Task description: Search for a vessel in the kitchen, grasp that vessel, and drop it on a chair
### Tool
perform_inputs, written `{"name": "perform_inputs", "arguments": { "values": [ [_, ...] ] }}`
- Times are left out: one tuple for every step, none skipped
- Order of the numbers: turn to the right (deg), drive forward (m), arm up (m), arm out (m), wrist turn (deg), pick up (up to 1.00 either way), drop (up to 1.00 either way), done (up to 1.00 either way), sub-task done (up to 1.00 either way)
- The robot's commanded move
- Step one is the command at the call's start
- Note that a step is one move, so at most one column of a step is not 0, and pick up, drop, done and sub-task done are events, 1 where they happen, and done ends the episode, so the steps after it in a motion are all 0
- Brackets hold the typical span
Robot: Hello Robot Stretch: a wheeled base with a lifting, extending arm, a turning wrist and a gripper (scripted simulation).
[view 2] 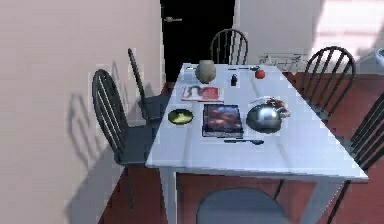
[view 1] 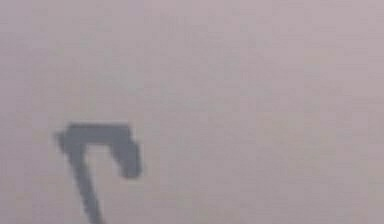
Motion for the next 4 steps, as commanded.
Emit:
{"name": "perform_inputs", "arguments": {
  "values": [
    [45.0, 0.0, 0.0, 0.0, 0.0, 0.0, 0.0, 0.0, 0.0],
    [18.0, 0.0, 0.0, 0.0, 0.0, 0.0, 0.0, 0.0, 0.0],
    [0.0, 0.45, 0.0, 0.0, 0.0, 0.0, 0.0, 0.0, 0.0],
    [-42.0, 0.0, 0.0, 0.0, 0.0, 0.0, 0.0, 0.0, 0.0]
  ]
}}
